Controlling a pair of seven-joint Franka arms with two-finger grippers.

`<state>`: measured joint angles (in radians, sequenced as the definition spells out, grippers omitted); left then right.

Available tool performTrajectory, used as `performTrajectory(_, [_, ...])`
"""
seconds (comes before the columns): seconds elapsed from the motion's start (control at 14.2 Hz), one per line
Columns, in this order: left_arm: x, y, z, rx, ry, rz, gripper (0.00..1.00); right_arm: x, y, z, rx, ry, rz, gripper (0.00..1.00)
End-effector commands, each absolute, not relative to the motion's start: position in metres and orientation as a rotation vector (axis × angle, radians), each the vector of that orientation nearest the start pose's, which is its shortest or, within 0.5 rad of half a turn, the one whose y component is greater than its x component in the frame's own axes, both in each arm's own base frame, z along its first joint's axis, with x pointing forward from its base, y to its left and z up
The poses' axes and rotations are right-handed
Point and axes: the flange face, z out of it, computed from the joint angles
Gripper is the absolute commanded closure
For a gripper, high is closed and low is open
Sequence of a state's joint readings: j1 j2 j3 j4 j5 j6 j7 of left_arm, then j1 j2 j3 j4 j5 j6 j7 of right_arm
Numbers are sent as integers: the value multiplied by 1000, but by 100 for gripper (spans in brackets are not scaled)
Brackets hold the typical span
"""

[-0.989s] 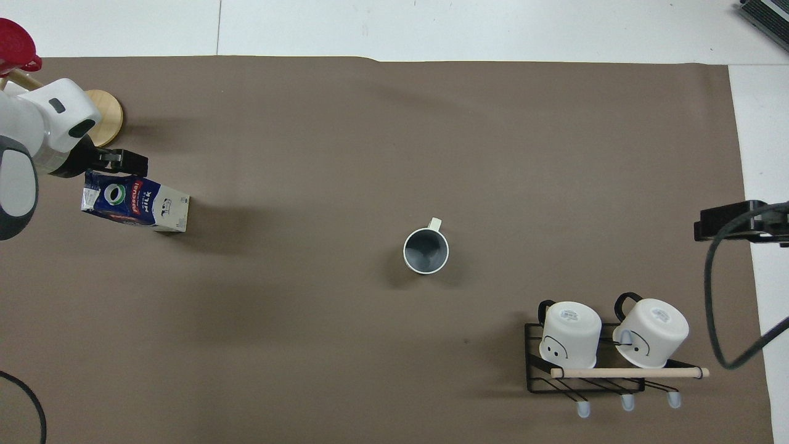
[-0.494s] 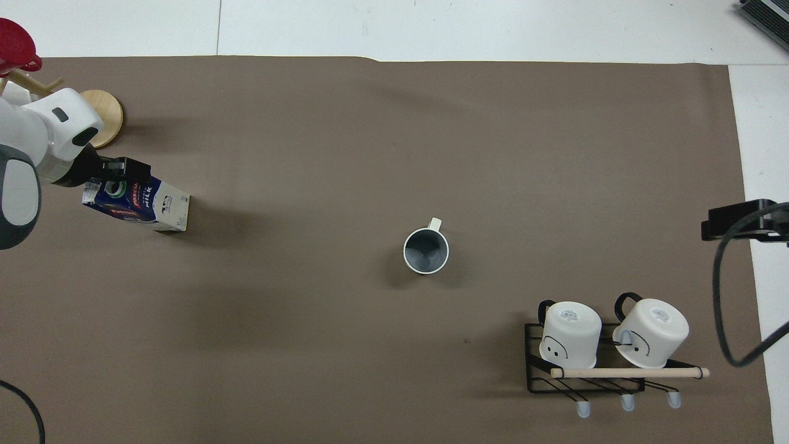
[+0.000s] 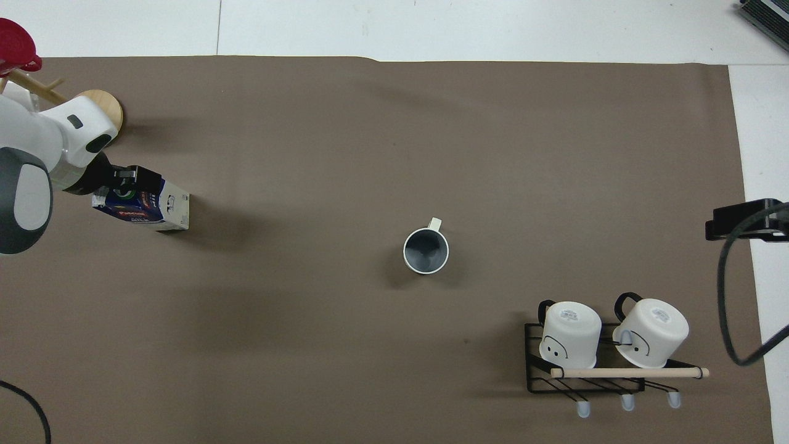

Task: Place cup and milk on table
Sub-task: 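Lower the left gripper onto the milk carton and grasp it, then carry the milk carton with the left gripper beside the white mug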

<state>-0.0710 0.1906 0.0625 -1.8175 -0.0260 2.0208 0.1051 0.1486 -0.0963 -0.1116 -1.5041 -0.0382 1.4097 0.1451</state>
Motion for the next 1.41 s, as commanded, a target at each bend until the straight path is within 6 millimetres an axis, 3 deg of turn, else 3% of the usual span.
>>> performTrajectory(0.0, [597, -4, 437, -3159, 146, -2, 31, 499, 5, 693, -3156, 142, 9, 0])
performTrajectory(0.07, [598, -4, 438, -3157, 147, -5, 64, 499, 5, 693, -3156, 142, 9, 0])
performTrajectory(0.14, [598, -3, 438, -3157, 149, -5, 81, 499, 5, 692, -3156, 142, 11, 0])
performTrajectory(0.21, [598, -5, 437, -3154, 156, -4, 91, 499, 5, 692, -3156, 142, 11, 0])
performTrajectory(0.35, [602, -10, 443, -3153, 154, -31, 91, 499, 5, 692, -3156, 142, 11, 0])
performTrajectory(0.57, [613, -56, 467, -3150, 157, -126, 91, 499, 5, 692, -3154, 142, 11, 0])
performTrajectory(0.71, [615, -99, 475, -3151, 173, -185, 91, 499, 5, 693, -3155, 142, 9, 0])
performTrajectory(0.92, [613, -187, 480, -3178, 93, -219, 90, 499, 5, 692, -3154, 139, 12, 0])
performTrajectory(1.06, [600, -232, 486, -3199, 43, -227, 90, 499, 5, 692, -3156, 142, 11, 0])
performTrajectory(1.2, [581, -284, 474, -3209, 18, -197, 90, 499, 5, 692, -3156, 142, 11, 0])
performTrajectory(1.34, [567, -316, 467, -3230, 7, -192, 88, 499, 5, 692, -3156, 142, 11, 0])
